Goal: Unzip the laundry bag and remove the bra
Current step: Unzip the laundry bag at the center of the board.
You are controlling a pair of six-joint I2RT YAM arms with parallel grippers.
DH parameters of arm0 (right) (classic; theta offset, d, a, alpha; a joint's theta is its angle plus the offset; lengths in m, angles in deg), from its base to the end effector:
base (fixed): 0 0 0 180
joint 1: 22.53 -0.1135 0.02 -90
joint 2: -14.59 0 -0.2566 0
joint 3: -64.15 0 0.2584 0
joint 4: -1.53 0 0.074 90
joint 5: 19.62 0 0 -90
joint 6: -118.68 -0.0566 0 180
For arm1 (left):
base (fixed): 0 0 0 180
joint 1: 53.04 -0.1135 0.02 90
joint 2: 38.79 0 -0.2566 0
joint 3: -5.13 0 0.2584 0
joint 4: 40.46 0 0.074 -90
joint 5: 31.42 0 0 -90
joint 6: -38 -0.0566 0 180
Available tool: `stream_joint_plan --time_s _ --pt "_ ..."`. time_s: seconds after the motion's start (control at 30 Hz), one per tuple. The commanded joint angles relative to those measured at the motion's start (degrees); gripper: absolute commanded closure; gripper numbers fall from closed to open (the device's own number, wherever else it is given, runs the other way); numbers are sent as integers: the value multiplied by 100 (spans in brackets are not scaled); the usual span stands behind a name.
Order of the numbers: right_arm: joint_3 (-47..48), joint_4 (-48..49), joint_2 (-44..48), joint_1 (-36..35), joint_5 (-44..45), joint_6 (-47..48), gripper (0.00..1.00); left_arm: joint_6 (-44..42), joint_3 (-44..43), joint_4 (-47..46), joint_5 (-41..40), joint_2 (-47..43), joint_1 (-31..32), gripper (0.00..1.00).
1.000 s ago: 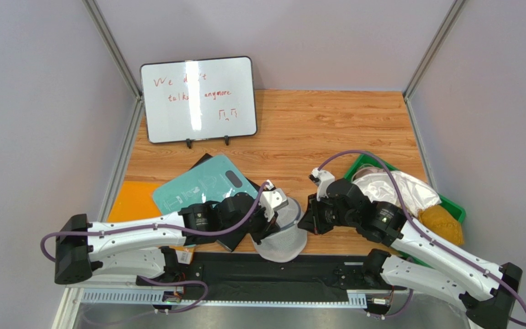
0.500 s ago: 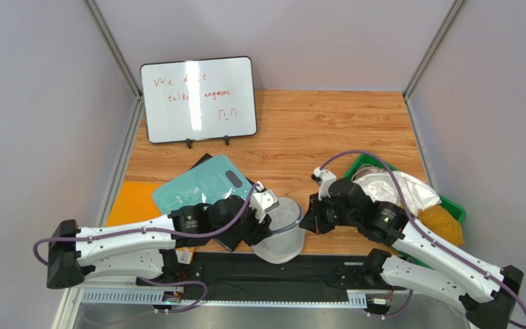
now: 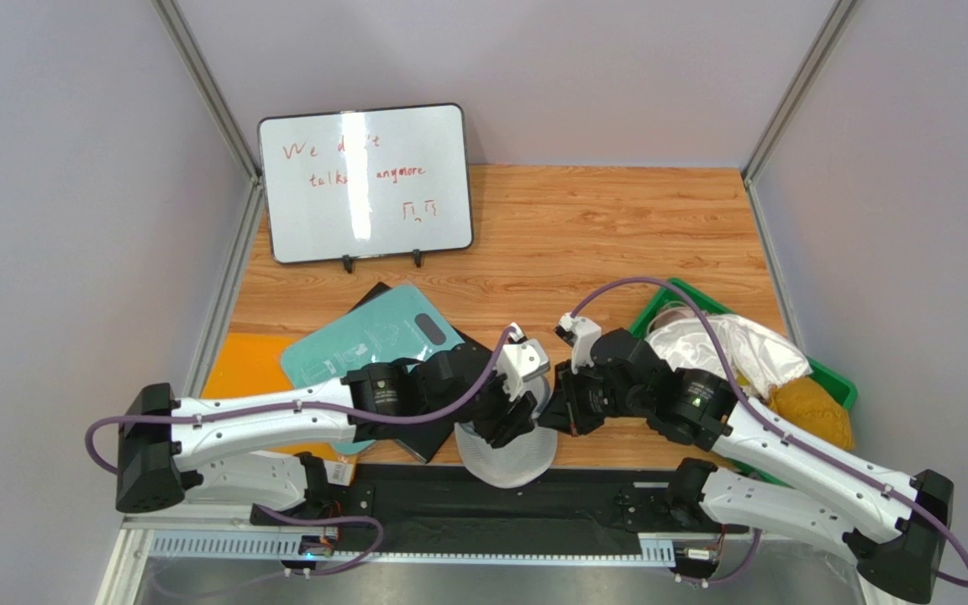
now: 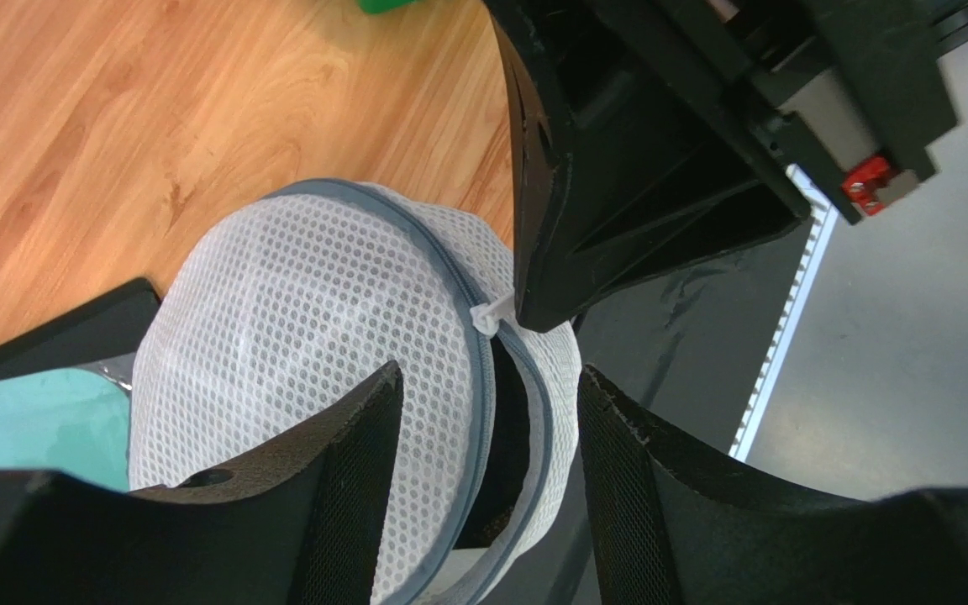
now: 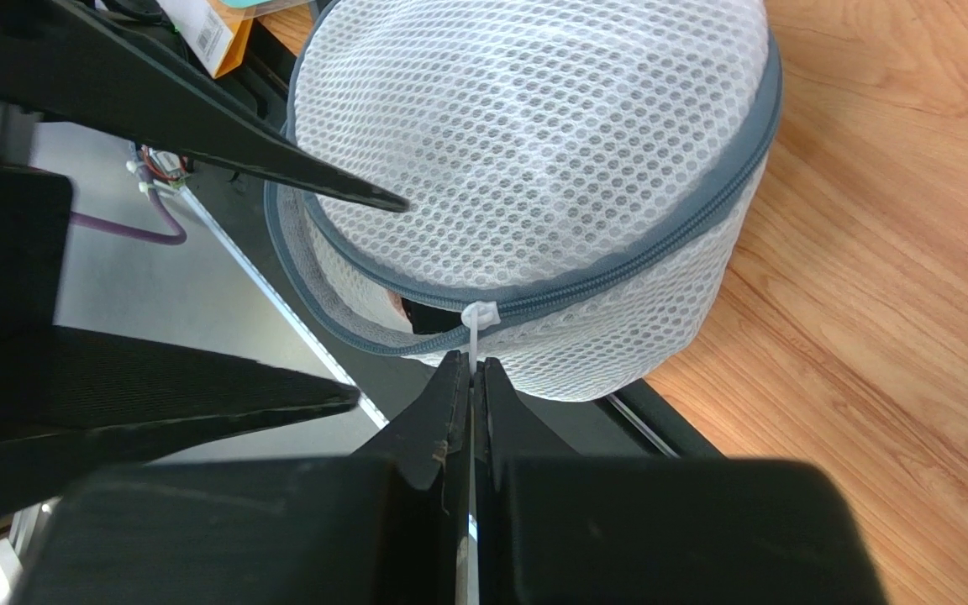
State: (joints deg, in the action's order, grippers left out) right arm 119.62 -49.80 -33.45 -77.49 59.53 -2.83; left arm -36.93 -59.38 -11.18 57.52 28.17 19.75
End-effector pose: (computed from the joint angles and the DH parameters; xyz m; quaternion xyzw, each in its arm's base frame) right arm 0.1050 0.1683 0.2479 -0.2224 0.8894 0.3304 0.2244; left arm 0.0865 -0.2756 0.2699 0.4176 0.7671 -0.3319 0.3562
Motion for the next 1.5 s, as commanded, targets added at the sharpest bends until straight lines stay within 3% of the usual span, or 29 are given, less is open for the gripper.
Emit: stream_joint_plan --time_s 0.0,0.43,0.7,0.97,1.23,1.47 --pt "155 328 83 -76 -22 -5 100 -145 -129 -188 62 142 42 40" --pt "278 -6 180 -112 31 -13 100 -39 125 -399 44 265 51 40" --pt "357 -85 198 -120 74 -31 100 57 284 -443 53 335 51 46" --pt "410 -120 189 -120 66 -49 100 84 381 -443 18 353 51 64" --pt "384 -146 189 -120 144 -48 100 75 398 -408 -26 318 51 99" --pt "278 -172 268 -112 373 -110 100 75 494 -329 -105 178 51 100"
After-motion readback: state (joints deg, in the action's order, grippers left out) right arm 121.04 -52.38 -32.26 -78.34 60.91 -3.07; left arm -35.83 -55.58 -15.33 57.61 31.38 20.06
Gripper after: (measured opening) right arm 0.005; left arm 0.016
